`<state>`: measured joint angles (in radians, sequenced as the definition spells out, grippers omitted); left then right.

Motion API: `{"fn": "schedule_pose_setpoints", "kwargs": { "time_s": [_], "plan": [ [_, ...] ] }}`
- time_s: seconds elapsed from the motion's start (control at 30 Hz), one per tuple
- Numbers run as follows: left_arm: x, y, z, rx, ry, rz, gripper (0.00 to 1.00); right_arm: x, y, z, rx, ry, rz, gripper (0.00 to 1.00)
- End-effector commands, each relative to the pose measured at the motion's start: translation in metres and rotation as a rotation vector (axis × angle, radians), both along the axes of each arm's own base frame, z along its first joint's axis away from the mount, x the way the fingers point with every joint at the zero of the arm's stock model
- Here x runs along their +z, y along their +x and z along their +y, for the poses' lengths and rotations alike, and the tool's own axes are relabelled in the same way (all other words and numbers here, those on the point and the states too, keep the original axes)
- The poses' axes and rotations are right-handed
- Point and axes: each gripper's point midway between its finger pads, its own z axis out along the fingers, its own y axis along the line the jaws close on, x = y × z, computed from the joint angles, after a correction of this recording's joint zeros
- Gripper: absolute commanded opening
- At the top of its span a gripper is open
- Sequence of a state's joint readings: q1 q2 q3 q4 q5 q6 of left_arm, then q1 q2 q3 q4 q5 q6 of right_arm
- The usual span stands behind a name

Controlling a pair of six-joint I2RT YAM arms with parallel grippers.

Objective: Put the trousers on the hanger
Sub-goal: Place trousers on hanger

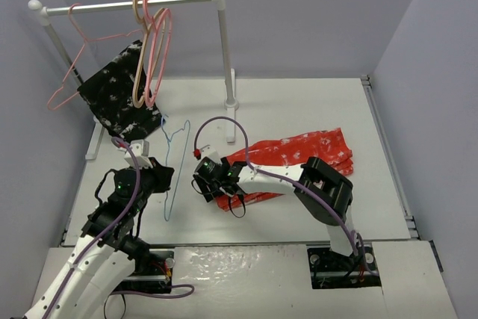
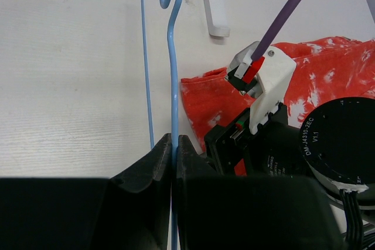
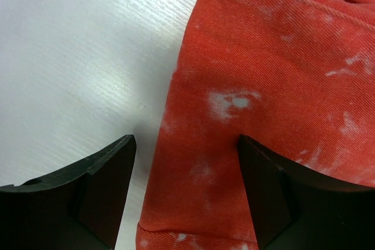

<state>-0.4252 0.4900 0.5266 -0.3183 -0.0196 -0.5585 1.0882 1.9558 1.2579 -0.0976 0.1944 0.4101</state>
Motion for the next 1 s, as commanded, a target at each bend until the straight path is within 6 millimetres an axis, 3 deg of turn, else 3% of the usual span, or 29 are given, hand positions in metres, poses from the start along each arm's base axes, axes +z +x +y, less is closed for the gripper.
{"fn": "schedule_pose_setpoints", "kwargs": {
  "time_s": [0.0, 0.13, 0.33, 0.4, 0.53, 0.7, 0.83, 0.97],
  "plan": [
    [0.018, 0.007, -0.006, -0.003, -0.047, -0.053, 0.00, -0.013, 0.002, -0.026, -0.101, -0.087, -0.003, 0.64],
    [0.017, 0.008, -0.008, -0.011, -0.053, -0.056, 0.00, -0.022, -0.003, -0.040, -0.131, -0.140, 0.020, 0.52],
    [0.015, 0.010, -0.016, -0.044, -0.077, -0.066, 0.00, -0.035, -0.006, -0.047, -0.125, -0.153, 0.092, 0.03],
    [0.015, 0.012, -0.020, -0.061, -0.077, -0.068, 0.00, -0.025, -0.004, -0.040, -0.091, -0.128, 0.093, 0.00],
    [0.014, 0.017, -0.029, -0.091, -0.099, -0.083, 0.00, 0.021, 0.011, -0.016, -0.042, 0.018, 0.055, 0.00],
    [0.023, 0.029, -0.043, -0.122, -0.150, -0.128, 0.00, 0.100, 0.027, 0.015, 0.017, 0.244, -0.025, 0.00],
    [0.022, 0.035, -0.051, -0.144, -0.173, -0.123, 0.00, 0.140, 0.036, 0.027, 0.038, 0.318, -0.086, 0.00],
    [0.019, 0.040, -0.052, -0.136, -0.162, -0.123, 0.00, 0.161, 0.044, 0.030, 0.032, 0.351, -0.123, 0.00]
  ]
}}
